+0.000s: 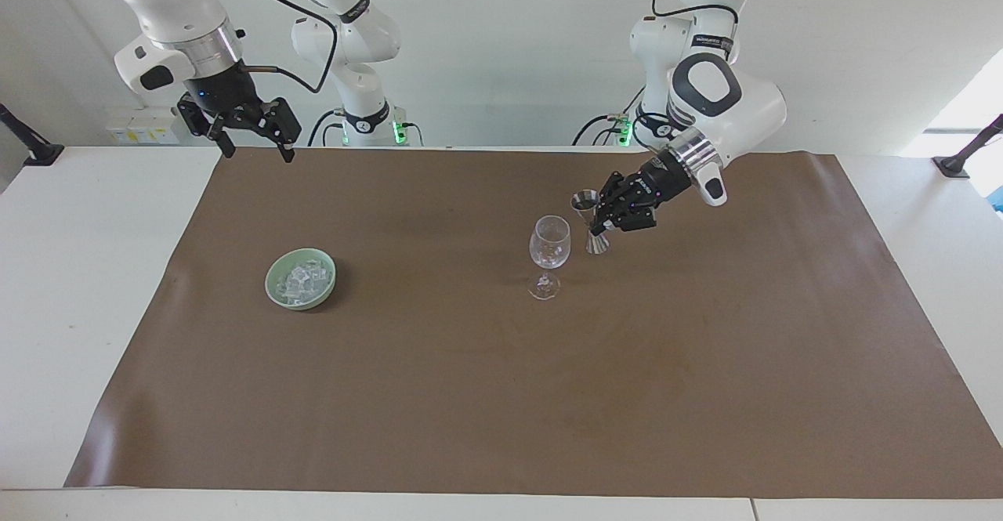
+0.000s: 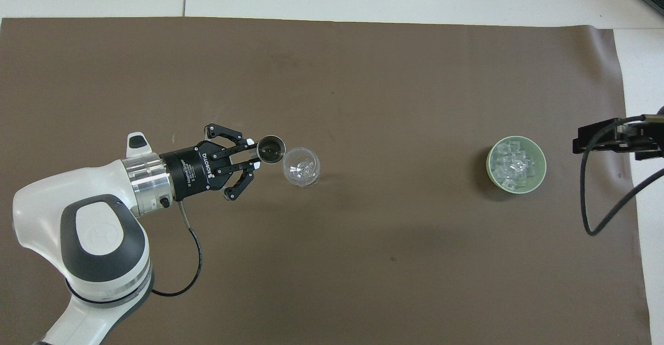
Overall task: Pour wine and add ice with both arms
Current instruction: 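Tilt the jigger with the left gripper to pour into the glass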
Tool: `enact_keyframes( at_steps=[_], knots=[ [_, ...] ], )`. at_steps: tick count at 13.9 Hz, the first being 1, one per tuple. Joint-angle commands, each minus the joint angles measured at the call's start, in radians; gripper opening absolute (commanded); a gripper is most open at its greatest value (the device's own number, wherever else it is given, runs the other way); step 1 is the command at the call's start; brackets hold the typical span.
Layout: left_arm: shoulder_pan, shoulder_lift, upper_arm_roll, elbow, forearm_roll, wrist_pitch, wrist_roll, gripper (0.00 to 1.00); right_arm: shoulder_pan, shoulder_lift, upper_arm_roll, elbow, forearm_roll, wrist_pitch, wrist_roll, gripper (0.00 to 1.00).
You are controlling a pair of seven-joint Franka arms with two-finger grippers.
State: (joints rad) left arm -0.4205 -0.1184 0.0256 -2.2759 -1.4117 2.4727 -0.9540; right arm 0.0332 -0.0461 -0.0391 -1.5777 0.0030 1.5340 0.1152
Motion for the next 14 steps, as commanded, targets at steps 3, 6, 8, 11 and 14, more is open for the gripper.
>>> enact_keyframes(
  at_steps=[3,6,8,11,14],
  knots=[
    [-0.076,0.014,0.011,0.013,0.017,0.126,0.109,0.00,-0.003,-0.014,0.004,-0.007,-0.006,-0.012,-0.020,1.00],
    [-0.121,0.020,0.011,0.015,0.017,0.214,0.175,0.00,-0.003,-0.014,0.004,-0.007,-0.006,-0.012,-0.020,1.00],
    [-0.138,0.032,0.008,0.016,0.017,0.280,0.210,0.00,-0.003,-0.014,0.004,-0.007,-0.006,-0.012,-0.022,1.00],
    [-0.155,0.048,0.008,0.015,0.017,0.366,0.268,0.00,-0.003,-0.014,0.004,-0.007,-0.006,-0.012,-0.020,1.00],
    [-0.156,0.052,0.005,0.015,0.017,0.387,0.334,0.00,-0.003,-0.014,0.004,-0.007,-0.006,-0.012,-0.020,1.00]
  ],
)
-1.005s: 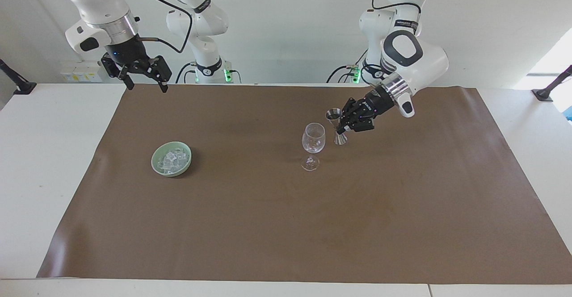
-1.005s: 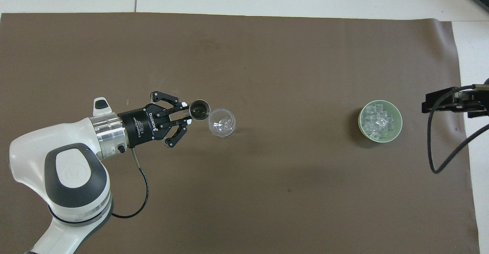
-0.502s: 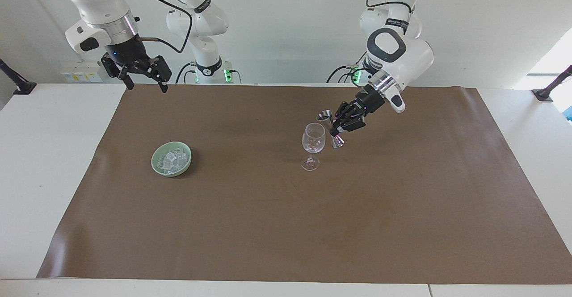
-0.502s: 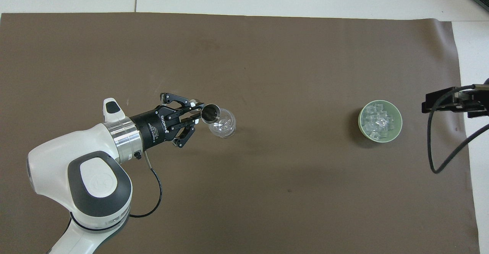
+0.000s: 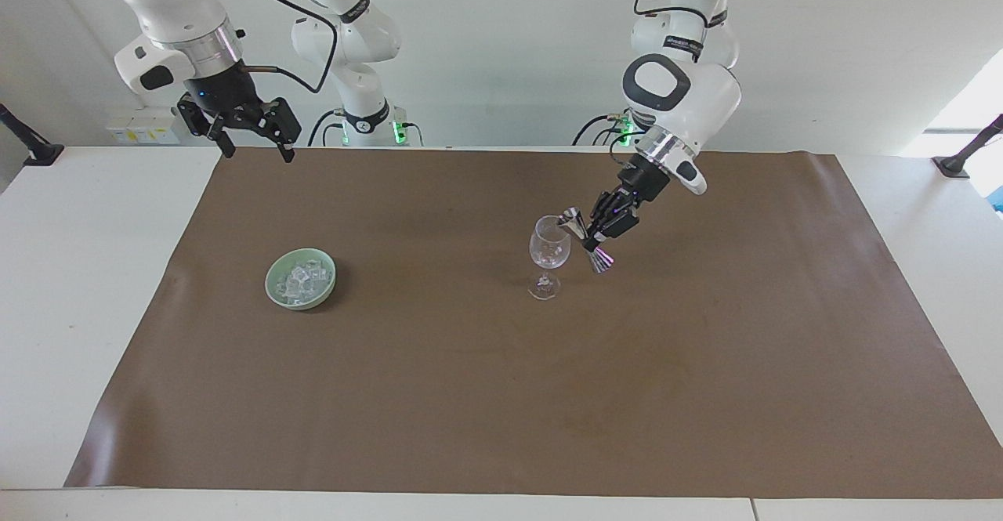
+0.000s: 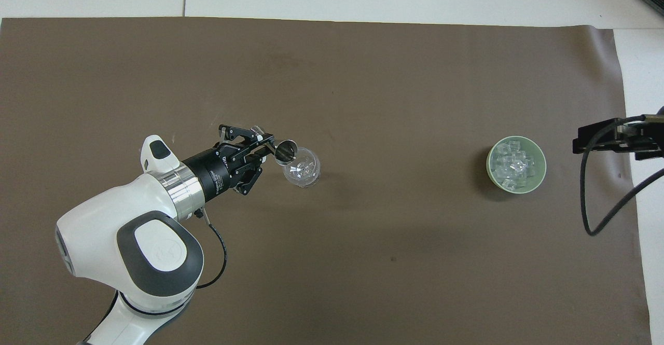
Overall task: Pour wine and add ice with both arms
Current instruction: 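Tilt the jigger with the left gripper to pour into the glass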
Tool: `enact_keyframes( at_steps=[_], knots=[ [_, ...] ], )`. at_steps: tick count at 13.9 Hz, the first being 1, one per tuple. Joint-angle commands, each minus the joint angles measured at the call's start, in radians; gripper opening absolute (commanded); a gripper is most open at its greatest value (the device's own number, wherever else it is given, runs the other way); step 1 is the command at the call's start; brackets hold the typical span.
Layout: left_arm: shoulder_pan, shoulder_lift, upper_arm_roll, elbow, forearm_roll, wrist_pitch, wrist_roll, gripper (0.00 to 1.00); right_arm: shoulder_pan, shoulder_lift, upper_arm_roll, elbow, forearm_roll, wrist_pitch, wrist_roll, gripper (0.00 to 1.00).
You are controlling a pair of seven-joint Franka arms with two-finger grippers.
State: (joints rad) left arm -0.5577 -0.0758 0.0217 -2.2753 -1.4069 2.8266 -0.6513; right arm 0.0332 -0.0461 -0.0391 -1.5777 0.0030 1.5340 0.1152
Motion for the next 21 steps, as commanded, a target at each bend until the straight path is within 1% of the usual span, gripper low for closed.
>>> enact_keyframes(
  at_steps=[1,4,9,13,21],
  knots=[
    [-0.021,0.010,0.009,0.014,0.013,0.039,0.050,0.00,-0.003,-0.014,0.004,-0.007,-0.006,-0.012,-0.022,1.00],
    [-0.036,0.011,0.009,0.016,0.013,0.074,0.117,0.00,-0.003,-0.014,0.004,-0.007,-0.006,-0.012,-0.022,1.00],
    [-0.047,0.047,0.009,0.071,0.013,0.109,0.189,0.00,-0.003,-0.014,0.004,-0.007,-0.006,-0.012,-0.020,1.00],
    [-0.053,0.054,0.007,0.091,0.013,0.154,0.266,0.00,-0.003,-0.014,0.004,-0.007,-0.006,-0.012,-0.022,1.00],
    [-0.071,0.068,0.007,0.091,0.013,0.221,0.443,0.00,-0.003,-0.014,0.004,-0.007,-0.006,-0.012,-0.020,1.00]
  ],
)
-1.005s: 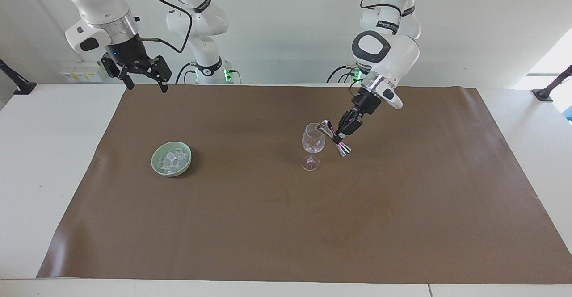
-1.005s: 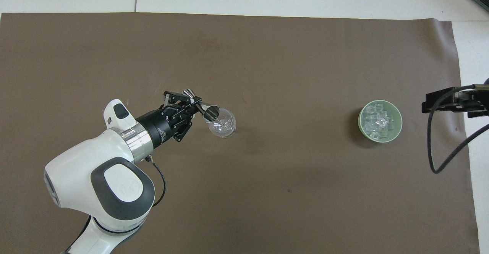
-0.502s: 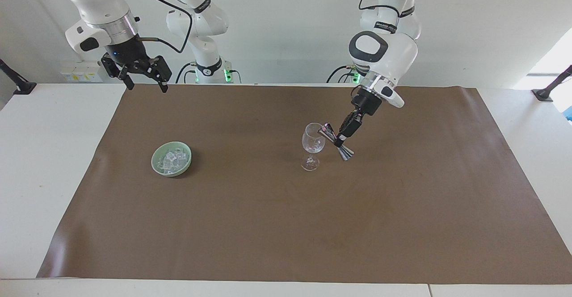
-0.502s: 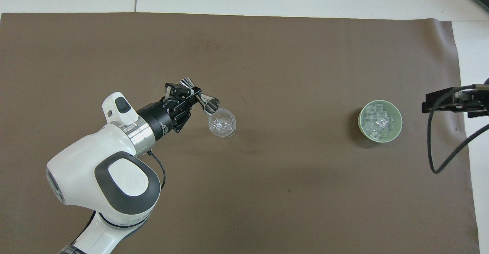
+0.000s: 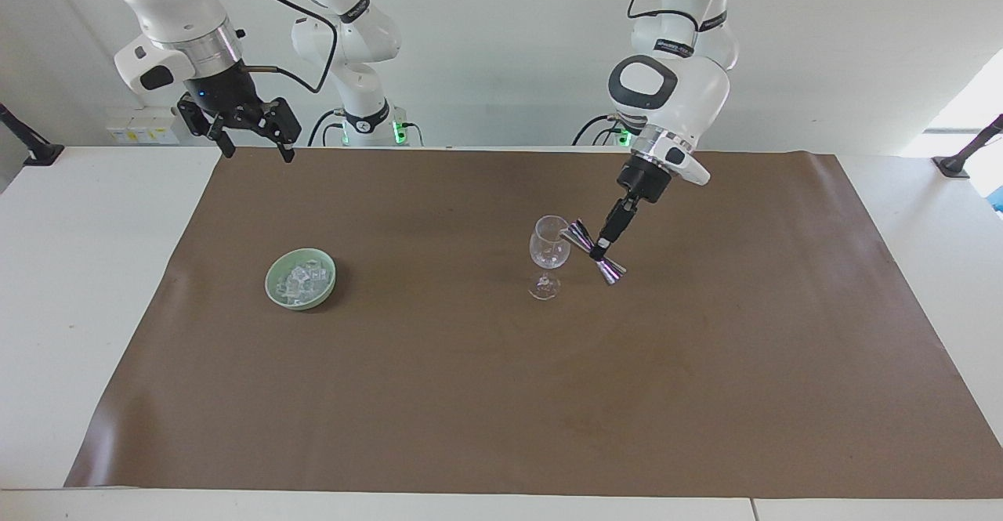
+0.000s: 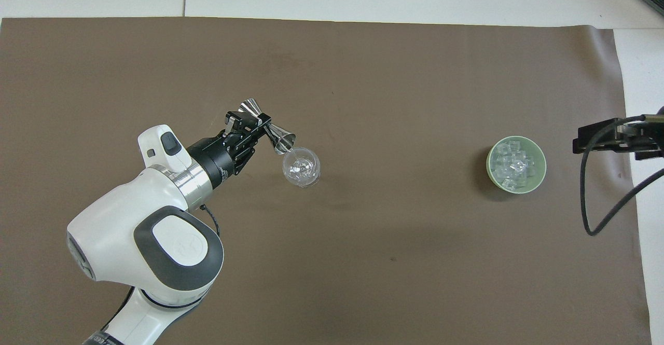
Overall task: Pour wine and add ice with both arms
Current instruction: 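Tilt the jigger with the left gripper to pour into the glass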
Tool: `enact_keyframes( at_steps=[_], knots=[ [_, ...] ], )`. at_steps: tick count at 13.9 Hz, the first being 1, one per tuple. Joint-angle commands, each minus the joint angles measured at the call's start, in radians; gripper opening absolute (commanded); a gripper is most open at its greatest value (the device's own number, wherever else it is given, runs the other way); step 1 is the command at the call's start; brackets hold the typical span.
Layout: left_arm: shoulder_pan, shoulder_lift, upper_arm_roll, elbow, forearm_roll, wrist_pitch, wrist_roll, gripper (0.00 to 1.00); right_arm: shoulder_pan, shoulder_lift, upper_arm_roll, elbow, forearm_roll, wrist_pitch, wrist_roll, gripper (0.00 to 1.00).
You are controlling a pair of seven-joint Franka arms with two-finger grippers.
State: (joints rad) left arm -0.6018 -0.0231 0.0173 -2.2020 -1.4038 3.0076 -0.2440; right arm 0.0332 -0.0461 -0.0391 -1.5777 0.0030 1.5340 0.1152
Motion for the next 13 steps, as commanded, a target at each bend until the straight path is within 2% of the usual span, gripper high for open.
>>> enact_keyframes(
  at_steps=[1,6,13],
  knots=[
    [-0.035,0.015,0.012,0.019,0.009,0.062,0.054,0.00,-0.003,-0.014,0.004,-0.005,-0.006,-0.012,-0.022,1.00],
    [-0.049,0.014,0.012,0.019,0.009,0.085,0.170,0.00,-0.003,-0.014,0.004,-0.007,-0.006,-0.012,-0.022,1.00],
    [-0.093,0.017,0.012,0.019,0.009,0.165,0.238,0.00,-0.003,-0.014,0.004,-0.007,-0.006,-0.012,-0.022,1.00]
  ],
)
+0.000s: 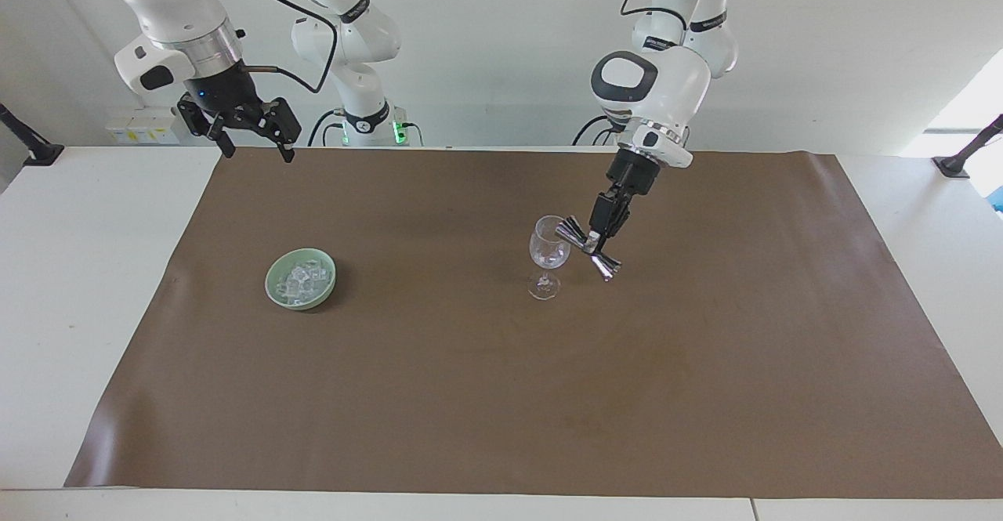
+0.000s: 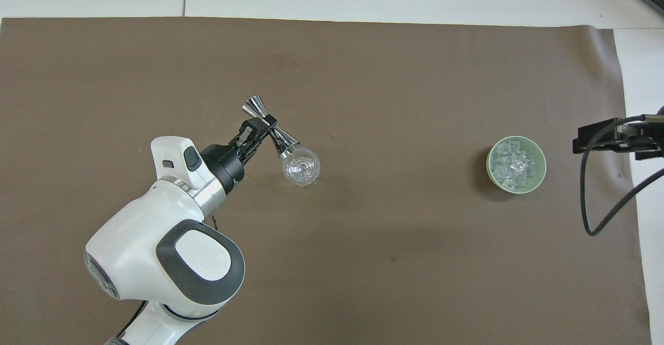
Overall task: Pour wine and add ice with both arms
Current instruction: 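Tilt the jigger with the left gripper to pour into the glass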
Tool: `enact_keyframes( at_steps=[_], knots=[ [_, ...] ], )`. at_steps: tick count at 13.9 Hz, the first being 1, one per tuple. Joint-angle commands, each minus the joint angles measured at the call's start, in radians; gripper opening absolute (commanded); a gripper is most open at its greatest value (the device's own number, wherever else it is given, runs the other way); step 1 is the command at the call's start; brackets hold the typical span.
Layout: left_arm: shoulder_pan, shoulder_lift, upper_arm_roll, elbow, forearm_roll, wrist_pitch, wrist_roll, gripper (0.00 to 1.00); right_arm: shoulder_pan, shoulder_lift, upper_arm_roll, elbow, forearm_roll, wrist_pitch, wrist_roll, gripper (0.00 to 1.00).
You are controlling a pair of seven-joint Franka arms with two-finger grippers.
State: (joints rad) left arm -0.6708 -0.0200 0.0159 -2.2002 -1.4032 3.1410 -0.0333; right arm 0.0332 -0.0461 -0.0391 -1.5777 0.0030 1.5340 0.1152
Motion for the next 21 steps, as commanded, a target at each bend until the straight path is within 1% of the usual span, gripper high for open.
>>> enact_keyframes(
  at_steps=[1,4,7,15,21],
  knots=[
    [-0.029,0.014,0.013,0.016,0.009,0.033,0.045,0.00,-0.003,-0.014,0.004,-0.007,-0.006,-0.012,-0.022,1.00],
    [-0.030,0.014,0.013,0.016,0.009,0.033,0.104,0.00,-0.003,-0.014,0.004,-0.007,-0.006,-0.012,-0.020,1.00],
    [-0.030,0.014,0.013,0.013,0.009,0.033,0.220,0.00,-0.003,-0.014,0.004,-0.007,-0.006,-0.012,-0.020,1.00],
    [-0.056,0.014,0.013,0.014,0.009,0.034,0.225,0.00,-0.003,-0.014,0.004,-0.007,-0.006,-0.012,-0.022,1.00],
    [-0.043,0.002,0.009,0.013,0.003,0.016,0.217,0.00,-0.003,-0.014,0.004,-0.007,-0.006,-0.012,-0.022,1.00]
  ],
)
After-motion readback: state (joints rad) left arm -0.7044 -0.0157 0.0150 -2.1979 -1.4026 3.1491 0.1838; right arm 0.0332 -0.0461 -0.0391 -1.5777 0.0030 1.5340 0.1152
